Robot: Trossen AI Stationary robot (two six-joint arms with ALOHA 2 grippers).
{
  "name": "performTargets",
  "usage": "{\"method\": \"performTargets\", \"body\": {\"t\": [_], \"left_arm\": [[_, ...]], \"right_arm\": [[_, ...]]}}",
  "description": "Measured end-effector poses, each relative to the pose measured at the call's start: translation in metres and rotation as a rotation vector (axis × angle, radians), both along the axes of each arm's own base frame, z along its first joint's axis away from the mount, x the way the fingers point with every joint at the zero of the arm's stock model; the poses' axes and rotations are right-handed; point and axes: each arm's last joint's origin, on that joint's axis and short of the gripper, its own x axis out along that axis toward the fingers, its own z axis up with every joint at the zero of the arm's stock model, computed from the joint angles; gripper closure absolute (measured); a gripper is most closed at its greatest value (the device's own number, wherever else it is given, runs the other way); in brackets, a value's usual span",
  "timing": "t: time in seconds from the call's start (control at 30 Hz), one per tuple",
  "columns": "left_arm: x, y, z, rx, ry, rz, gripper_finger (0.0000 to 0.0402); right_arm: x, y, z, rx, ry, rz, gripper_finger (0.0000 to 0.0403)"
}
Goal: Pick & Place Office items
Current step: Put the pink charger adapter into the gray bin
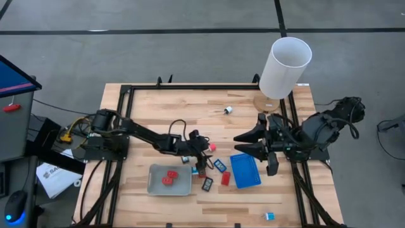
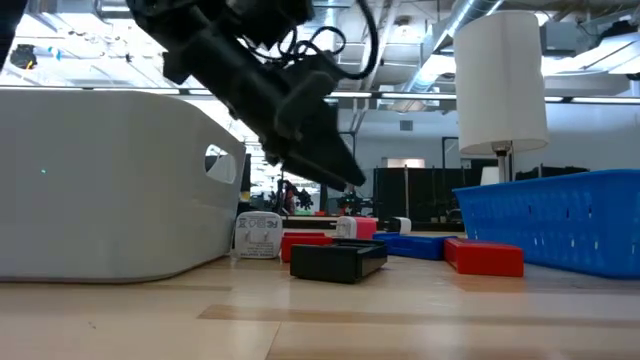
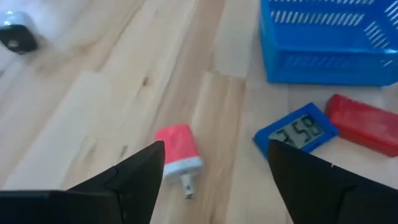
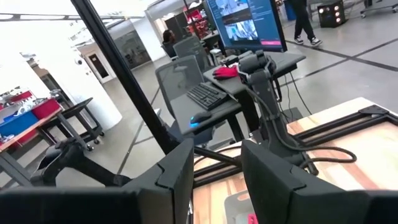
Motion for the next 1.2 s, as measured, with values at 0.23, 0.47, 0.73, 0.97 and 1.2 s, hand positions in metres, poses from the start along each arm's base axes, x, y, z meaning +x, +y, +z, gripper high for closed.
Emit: {"method": "performTargets", "body": {"t": [0.23,0.47,0.73,0.97,1.2], "left_arm": [[0.018,0.008,-0.008,0.025,0.039,0.049,0.0124],[0.022,0.023,-0.018,-0.011,0.094,0.077,0.0131],[0.021,0.022,-0.019,-0.034,0.108,0.056,0.0149],[0.021,0.024,-0.023,-0.056,0.115,0.067,0.0173],[0.020,0.026,-0.024,-0.062,0.121,0.076,0.0207]], "right_arm": [[-0.007,-0.004,0.003,0.003,-0.004,0.000,0.0275],[-0.011,-0.008,0.005,0.004,-0.005,0.001,0.0275],[-0.014,-0.009,0.006,0.000,-0.002,0.003,0.0275],[-0.014,-0.009,0.006,-0.002,0.000,0.004,0.0275],[-0.014,-0.009,0.007,0.008,-0.013,0.009,0.0275]]}}
